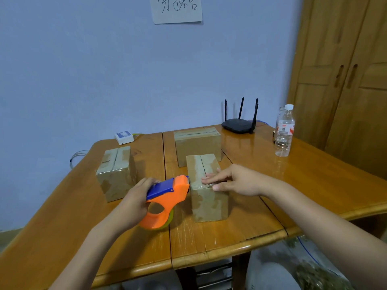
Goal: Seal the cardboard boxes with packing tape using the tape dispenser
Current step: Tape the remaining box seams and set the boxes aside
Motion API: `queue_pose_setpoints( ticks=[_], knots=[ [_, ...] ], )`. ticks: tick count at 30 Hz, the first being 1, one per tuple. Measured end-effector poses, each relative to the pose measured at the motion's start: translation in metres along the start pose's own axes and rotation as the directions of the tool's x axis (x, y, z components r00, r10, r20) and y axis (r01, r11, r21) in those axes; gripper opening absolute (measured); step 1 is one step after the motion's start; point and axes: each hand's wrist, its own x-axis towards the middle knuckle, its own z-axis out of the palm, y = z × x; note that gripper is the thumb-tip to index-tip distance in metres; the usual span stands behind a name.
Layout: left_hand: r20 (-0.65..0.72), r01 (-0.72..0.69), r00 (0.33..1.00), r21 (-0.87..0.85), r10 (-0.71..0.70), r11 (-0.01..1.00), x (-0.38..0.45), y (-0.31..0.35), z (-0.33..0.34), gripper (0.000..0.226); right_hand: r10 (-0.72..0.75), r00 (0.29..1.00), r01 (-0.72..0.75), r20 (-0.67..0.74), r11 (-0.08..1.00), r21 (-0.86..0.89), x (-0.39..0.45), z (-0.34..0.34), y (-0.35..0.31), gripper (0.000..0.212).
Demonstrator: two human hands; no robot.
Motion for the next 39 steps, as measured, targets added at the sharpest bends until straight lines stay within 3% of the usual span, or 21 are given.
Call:
queue_pose_setpoints(
  ticks=[7, 14, 20, 25, 31, 36, 39],
  knots=[
    [0.013, -0.006, 1.000, -0.028, 0.007, 1.000, -0.003, -0.001, 0.001, 0.048, -0.037, 0.989, 0.030, -0.143, 0.998, -0.054, -0.001, 0.019, 0.009, 0.036],
    [0.009, -0.008, 1.000, -0.024, 0.008, 1.000, -0.003, 0.002, 0.002, 0.048, -0.013, 0.994, 0.015, 0.107, 1.000, -0.016, -0.007, -0.009, 0.001, 0.038],
    [0.007, -0.018, 1.000, -0.017, 0.018, 1.000, 0.000, -0.002, 0.002, 0.046, -0.015, 0.996, 0.014, 0.087, 1.000, 0.011, -0.004, -0.005, 0.010, 0.040],
    [0.013, -0.028, 0.999, -0.059, 0.029, 0.998, -0.001, -0.001, 0.003, 0.044, -0.019, 0.988, 0.018, 0.151, 1.000, 0.008, -0.005, -0.013, 0.006, 0.045],
    [0.034, -0.026, 0.999, -0.092, 0.030, 0.995, -0.002, -0.004, 0.006, 0.046, 0.014, 0.995, -0.012, 0.098, 1.000, -0.018, -0.006, -0.008, 0.007, 0.051],
    [0.025, -0.029, 0.999, -0.069, 0.030, 0.997, -0.002, -0.004, 0.003, 0.044, 0.022, 0.987, -0.026, 0.160, 0.999, 0.022, -0.007, -0.013, -0.001, 0.058],
    [0.020, -0.021, 1.000, -0.043, 0.022, 0.999, -0.004, -0.006, 0.005, 0.045, 0.049, 0.994, -0.049, 0.102, 0.999, 0.003, -0.007, -0.009, -0.002, 0.060]
  ],
)
